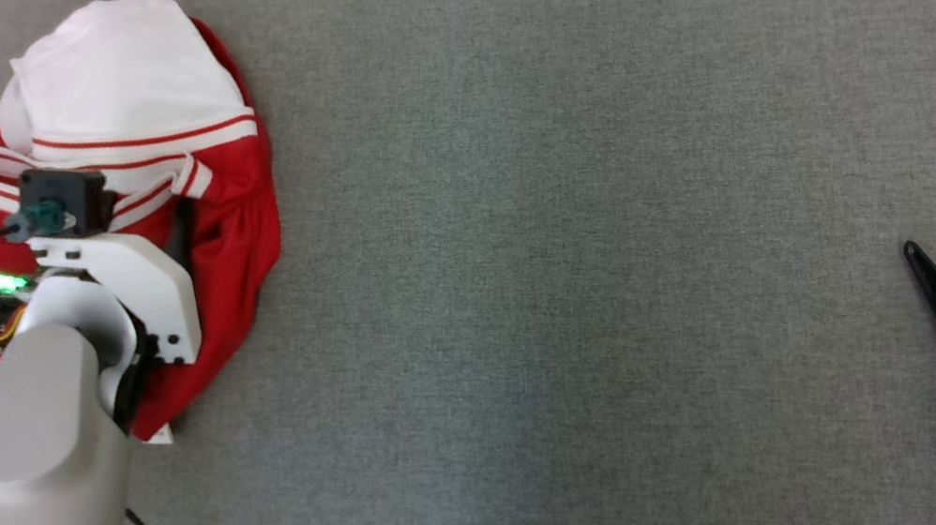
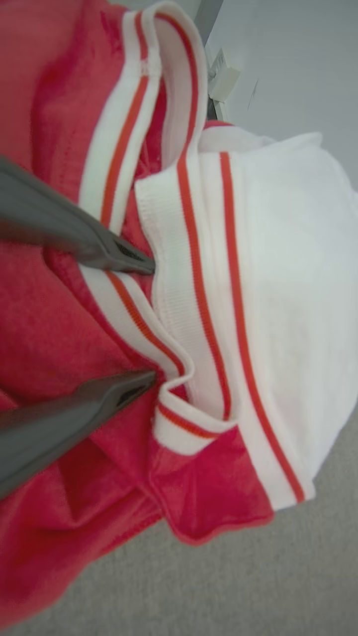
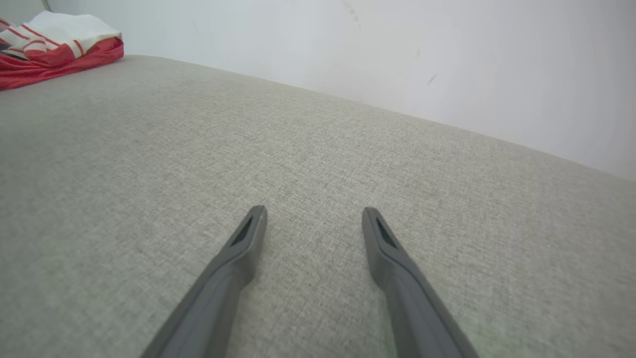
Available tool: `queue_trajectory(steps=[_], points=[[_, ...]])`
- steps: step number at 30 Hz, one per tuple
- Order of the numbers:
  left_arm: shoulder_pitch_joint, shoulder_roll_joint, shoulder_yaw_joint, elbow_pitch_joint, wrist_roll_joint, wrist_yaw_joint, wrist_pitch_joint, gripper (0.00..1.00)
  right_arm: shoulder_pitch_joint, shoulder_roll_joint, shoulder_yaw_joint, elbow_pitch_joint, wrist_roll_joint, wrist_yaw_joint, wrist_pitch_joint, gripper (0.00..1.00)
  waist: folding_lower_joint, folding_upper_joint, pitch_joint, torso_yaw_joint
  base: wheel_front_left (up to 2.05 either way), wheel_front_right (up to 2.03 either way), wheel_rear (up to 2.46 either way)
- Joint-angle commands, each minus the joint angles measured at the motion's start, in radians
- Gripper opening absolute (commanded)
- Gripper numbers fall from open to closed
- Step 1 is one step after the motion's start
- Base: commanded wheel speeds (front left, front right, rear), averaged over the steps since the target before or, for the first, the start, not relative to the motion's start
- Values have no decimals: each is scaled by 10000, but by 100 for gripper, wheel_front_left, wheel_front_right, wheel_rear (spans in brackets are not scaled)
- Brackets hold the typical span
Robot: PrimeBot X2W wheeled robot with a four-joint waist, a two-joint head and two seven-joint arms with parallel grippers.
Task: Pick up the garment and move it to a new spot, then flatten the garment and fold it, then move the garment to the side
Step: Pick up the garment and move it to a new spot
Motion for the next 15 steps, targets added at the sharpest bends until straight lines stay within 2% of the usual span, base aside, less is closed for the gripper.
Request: queue_trajectory(steps=[1, 2, 7, 15], points=[[-64, 0, -115, 236, -262, 23, 102, 38, 260, -42, 1, 442, -24, -38, 114, 100, -2, 0, -70, -36, 0, 0, 0], [-71, 10, -234, 345, -420, 23, 105, 0, 272, 5, 17, 455, -25, -38, 109, 100, -2, 0, -125, -56, 0, 0, 0], [-35, 240, -636, 585, -1180, 22, 48, 0, 285, 266, 92, 577, 52, -34, 77, 100, -2, 0, -600, -157, 0, 0, 0], [-319, 1091, -368, -148, -2547, 21, -523, 0, 397, 854, 252, 1032, 158, -34, 27, 100, -2, 0, -1803, -305, 0, 0, 0]])
